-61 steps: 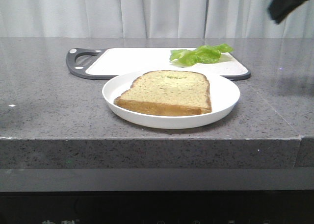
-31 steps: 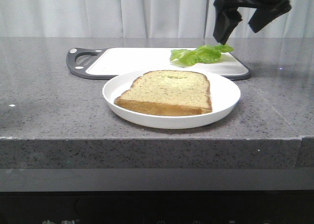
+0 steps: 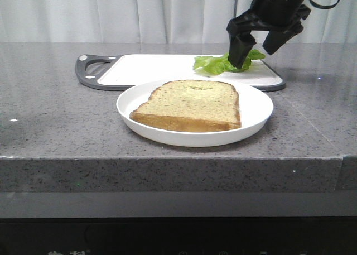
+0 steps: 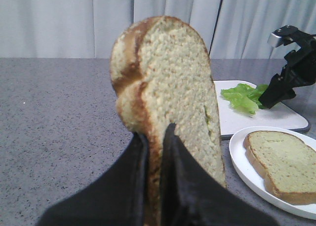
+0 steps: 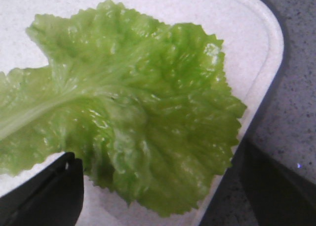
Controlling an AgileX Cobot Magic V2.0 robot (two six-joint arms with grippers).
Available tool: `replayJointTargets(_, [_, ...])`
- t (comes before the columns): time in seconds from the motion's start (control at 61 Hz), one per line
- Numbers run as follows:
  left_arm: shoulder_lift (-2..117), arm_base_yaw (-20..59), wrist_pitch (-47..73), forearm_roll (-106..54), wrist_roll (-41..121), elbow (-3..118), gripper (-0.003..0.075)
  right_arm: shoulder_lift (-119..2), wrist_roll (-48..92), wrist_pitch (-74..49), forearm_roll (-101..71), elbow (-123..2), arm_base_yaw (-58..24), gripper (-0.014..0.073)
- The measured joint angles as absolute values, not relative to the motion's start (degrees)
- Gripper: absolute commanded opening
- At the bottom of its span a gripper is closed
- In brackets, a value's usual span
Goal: Left arm grabs bread, right arm adds lettuce
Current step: 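Move the right gripper down onto the lettuce leaf and grasp it, then lift the lettuce with the right gripper and lower it onto the bread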
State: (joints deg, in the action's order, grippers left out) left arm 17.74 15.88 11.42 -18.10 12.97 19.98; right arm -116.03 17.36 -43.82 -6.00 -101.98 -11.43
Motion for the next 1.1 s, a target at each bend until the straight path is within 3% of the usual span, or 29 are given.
replayJointTargets(0.131, [17.74, 15.88, 11.42, -18.10, 13.01, 19.98, -0.0019, -116.65, 17.47, -44.66, -6.00, -102.45, -11.43, 0.0470])
replayJointTargets(0.311, [17.74, 15.88, 11.42, -18.10, 13.01, 19.98, -0.0019, -116.65, 17.47, -45.21, -6.00, -102.45, -11.43, 0.0094])
replayJointTargets(0.426, [17.74, 15.88, 11.42, -18.10, 13.01, 19.98, -0.0019, -116.65, 17.47, -45.34, -6.09, -102.45, -11.43, -0.0036])
replayJointTargets(1.098, [17.74, 15.88, 11.42, -18.10, 13.01, 19.98, -0.0019, -107.02, 17.56, -50.62, -6.50, -102.45, -11.43, -0.0057])
